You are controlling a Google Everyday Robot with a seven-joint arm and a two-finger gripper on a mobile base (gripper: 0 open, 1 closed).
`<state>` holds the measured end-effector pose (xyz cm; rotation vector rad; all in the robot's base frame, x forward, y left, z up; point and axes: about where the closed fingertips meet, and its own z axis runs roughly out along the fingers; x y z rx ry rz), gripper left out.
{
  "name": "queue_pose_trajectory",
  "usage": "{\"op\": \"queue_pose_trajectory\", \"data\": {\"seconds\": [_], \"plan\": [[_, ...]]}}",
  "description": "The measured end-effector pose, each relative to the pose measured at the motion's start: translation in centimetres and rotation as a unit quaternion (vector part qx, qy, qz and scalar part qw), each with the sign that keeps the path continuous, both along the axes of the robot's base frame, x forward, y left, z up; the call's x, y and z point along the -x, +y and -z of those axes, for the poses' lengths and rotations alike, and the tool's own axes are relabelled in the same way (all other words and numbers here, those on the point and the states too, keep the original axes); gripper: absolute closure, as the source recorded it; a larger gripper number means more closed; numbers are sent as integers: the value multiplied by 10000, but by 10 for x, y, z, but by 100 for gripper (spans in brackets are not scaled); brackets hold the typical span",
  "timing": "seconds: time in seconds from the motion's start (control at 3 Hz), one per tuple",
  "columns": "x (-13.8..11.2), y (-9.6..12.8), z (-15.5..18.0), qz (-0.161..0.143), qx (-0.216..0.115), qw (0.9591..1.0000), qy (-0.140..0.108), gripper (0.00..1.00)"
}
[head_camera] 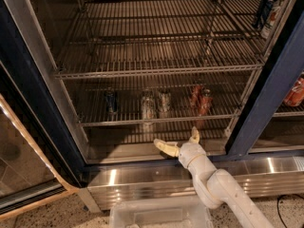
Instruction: Pick 7up can from bottom shelf of fridge
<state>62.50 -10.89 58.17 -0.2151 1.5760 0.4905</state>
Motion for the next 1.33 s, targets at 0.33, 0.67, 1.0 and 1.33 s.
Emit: {"op": "queue_pose_trajectory", "data": {"seconds": [0.33,0.67,1.0,1.33], "plan": [[-25,8,-5,15,437,9990,-18,0],[-48,12,-8,54,722,9974,-17,0],[-55,12,-6,82,670,9977,-32,0],[-78,6,-5,202,668,9975,-51,0]]}}
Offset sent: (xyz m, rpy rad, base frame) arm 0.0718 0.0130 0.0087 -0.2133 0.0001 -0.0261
